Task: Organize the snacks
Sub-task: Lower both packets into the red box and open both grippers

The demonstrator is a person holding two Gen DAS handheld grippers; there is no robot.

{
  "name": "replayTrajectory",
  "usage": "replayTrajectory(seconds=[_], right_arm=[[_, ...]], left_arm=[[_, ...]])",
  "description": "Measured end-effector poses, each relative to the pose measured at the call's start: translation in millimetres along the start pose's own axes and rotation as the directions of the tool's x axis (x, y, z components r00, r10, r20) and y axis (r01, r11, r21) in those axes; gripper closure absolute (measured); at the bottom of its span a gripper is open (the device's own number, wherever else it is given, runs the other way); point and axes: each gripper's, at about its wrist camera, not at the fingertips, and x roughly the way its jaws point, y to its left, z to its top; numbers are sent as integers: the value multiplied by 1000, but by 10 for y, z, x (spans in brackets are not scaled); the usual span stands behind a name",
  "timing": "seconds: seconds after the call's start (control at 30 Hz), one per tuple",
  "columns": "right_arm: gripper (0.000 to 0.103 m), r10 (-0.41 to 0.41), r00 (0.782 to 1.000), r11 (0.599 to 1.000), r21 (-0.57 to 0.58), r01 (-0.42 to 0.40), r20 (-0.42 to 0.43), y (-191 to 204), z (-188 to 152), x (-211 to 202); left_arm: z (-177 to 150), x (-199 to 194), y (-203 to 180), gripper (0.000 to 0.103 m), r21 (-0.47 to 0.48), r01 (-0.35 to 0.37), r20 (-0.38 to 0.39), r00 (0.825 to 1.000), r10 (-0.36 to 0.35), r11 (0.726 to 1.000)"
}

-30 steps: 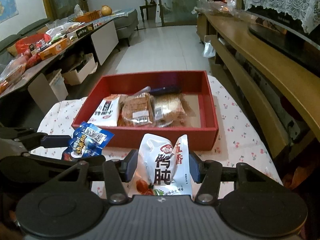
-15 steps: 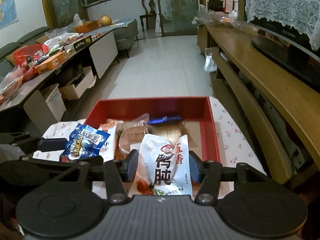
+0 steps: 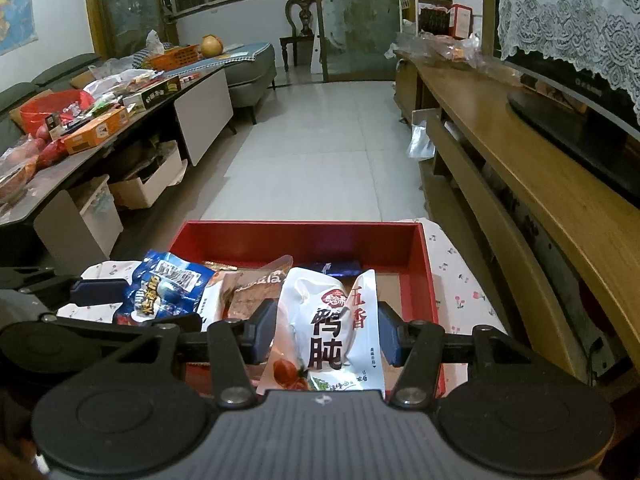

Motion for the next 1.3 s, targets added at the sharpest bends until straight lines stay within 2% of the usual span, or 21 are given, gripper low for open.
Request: replayTrajectory(seconds=[0.5, 1.23, 1.3], right_arm=[[37, -20, 1000, 999, -36, 20, 0, 21, 71, 237], [37, -31, 998, 996, -84, 27, -45, 80, 41, 684], [36, 18, 999, 998, -63, -21, -44, 89, 53, 712]], left_arm=[[84, 213, 41, 29, -16, -30, -20, 999, 30, 999], [24, 586, 66, 29, -30, -83, -88, 993, 81, 996], [10, 603, 44, 28, -27, -39, -101, 994, 36, 999]])
